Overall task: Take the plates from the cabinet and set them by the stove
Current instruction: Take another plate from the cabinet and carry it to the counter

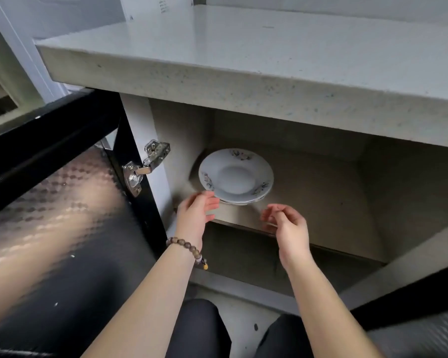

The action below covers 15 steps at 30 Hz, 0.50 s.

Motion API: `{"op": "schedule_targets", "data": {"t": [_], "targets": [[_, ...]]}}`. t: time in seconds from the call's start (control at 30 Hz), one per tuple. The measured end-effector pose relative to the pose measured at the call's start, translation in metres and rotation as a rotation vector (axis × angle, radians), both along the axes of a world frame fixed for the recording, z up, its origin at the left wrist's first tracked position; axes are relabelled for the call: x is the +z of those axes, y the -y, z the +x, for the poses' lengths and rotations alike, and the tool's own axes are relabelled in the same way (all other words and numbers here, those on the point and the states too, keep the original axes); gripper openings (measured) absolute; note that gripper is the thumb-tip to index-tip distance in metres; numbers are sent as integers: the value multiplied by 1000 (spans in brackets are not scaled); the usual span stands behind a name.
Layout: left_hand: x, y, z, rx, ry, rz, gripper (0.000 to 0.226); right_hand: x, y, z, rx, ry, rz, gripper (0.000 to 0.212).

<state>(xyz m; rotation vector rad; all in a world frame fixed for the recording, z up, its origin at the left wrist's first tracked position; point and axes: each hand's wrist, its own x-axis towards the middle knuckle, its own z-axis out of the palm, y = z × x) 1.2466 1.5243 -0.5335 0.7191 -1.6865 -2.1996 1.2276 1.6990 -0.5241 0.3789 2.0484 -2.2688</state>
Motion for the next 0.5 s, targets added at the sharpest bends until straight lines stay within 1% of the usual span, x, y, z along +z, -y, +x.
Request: {"op": "schedule_targets", "data": {"t": [0.1,0.17,0.23,0.3,0.33,0.43,0.5], "targets": [[-4,5,-24,68,26,-71,18,0,-2,-26,-2,16,40,20],[-6,8,-41,97,50,-110,18,-3,-1,-48,-17,20,104,17],[-8,11,-57,84,95,-167,33,-6,2,-71,-11,35,221,23],[-8,13,-69,80,178,-223,50,-8,4,-88,43,52,308,32],[-9,15,-74,81,210,-246,51,-9,5,-94,83,69,335,35],[-11,17,-80,39,227,-253,40,-11,8,-106,186,124,393,39],[-14,18,-81,-1,226,-278,33,-12,9,-111,201,131,402,40]]}}
